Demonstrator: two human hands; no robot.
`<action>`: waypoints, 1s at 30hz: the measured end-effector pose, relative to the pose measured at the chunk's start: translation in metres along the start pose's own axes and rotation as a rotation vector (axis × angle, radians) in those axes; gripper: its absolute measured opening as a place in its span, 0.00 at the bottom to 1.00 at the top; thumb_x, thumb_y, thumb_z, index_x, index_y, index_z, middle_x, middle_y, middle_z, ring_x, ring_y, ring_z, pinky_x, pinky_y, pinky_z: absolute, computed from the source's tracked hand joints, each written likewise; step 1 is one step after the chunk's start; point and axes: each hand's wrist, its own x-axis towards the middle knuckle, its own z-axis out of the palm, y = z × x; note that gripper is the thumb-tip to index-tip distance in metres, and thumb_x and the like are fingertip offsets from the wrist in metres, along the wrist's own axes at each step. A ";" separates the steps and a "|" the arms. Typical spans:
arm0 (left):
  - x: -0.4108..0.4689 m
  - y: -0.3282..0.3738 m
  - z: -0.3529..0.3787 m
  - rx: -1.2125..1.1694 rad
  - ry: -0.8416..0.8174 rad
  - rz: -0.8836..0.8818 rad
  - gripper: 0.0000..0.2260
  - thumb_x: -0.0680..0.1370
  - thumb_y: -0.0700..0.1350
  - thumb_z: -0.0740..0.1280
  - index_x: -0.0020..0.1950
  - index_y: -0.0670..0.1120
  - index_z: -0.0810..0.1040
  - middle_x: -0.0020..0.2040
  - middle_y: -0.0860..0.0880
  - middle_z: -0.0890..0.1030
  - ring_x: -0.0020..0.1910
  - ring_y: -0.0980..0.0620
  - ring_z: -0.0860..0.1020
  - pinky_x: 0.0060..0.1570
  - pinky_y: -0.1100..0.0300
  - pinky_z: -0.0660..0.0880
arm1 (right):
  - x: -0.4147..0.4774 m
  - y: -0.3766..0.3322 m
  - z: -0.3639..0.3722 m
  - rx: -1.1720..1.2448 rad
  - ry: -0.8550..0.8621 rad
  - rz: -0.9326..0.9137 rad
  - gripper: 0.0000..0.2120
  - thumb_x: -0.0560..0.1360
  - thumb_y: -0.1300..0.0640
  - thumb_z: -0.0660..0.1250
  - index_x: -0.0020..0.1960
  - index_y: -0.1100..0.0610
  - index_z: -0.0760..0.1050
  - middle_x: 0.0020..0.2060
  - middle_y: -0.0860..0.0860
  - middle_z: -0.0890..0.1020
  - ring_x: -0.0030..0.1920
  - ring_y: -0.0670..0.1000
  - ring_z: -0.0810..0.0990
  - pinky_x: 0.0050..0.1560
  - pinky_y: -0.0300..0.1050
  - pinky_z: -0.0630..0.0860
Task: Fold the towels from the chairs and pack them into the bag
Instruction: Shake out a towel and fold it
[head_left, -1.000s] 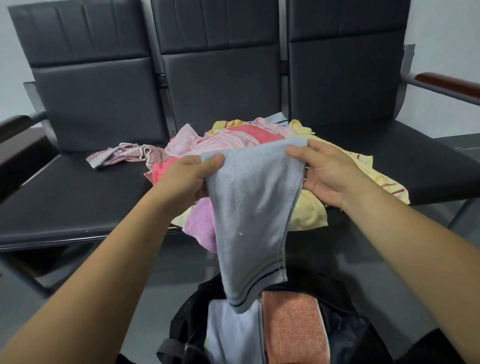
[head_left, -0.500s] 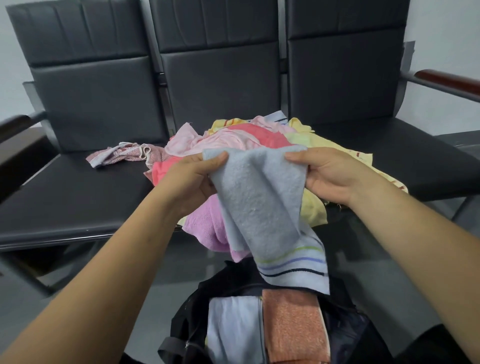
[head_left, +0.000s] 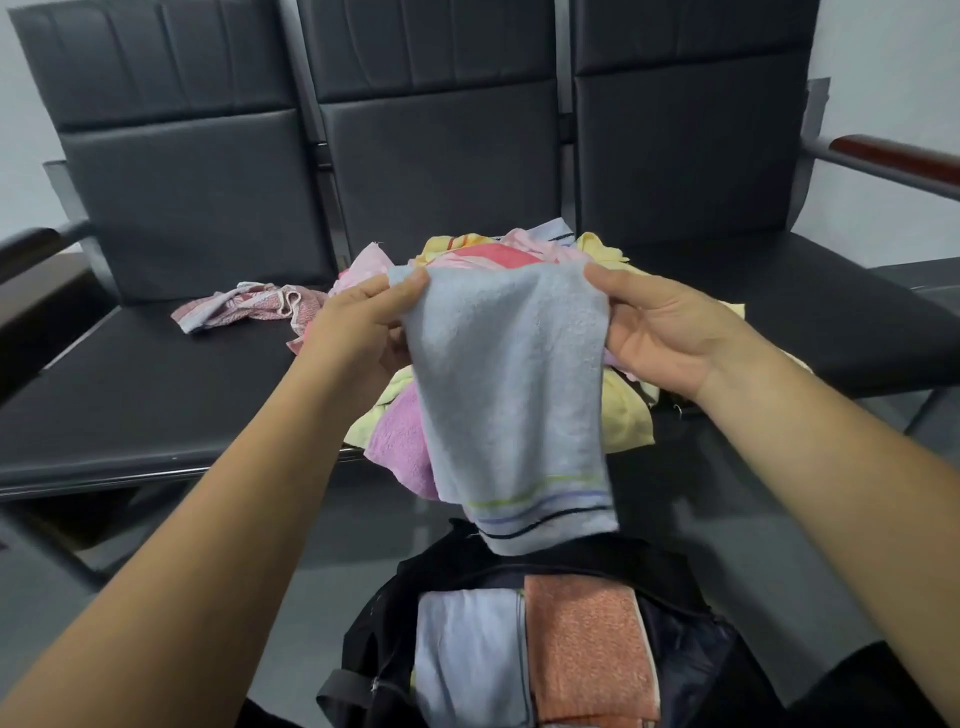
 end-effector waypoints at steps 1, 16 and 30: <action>0.000 0.001 0.000 -0.034 -0.041 0.002 0.08 0.82 0.41 0.66 0.58 0.42 0.82 0.52 0.47 0.86 0.47 0.50 0.83 0.51 0.56 0.80 | -0.001 -0.001 0.001 -0.053 0.024 -0.014 0.23 0.79 0.63 0.68 0.73 0.62 0.73 0.67 0.57 0.80 0.68 0.56 0.79 0.68 0.53 0.77; -0.001 0.001 0.000 -0.017 -0.057 0.011 0.05 0.81 0.40 0.67 0.52 0.40 0.82 0.47 0.45 0.85 0.46 0.48 0.82 0.52 0.56 0.79 | -0.007 -0.003 0.005 0.016 0.120 0.000 0.13 0.81 0.55 0.66 0.64 0.58 0.79 0.57 0.52 0.86 0.59 0.49 0.85 0.63 0.49 0.80; -0.003 -0.002 -0.004 0.136 0.024 0.260 0.03 0.77 0.43 0.74 0.50 0.49 0.85 0.53 0.43 0.86 0.57 0.44 0.83 0.65 0.47 0.76 | -0.005 0.000 -0.002 -0.538 0.350 -0.365 0.03 0.76 0.60 0.75 0.48 0.53 0.85 0.47 0.53 0.87 0.49 0.52 0.87 0.49 0.52 0.85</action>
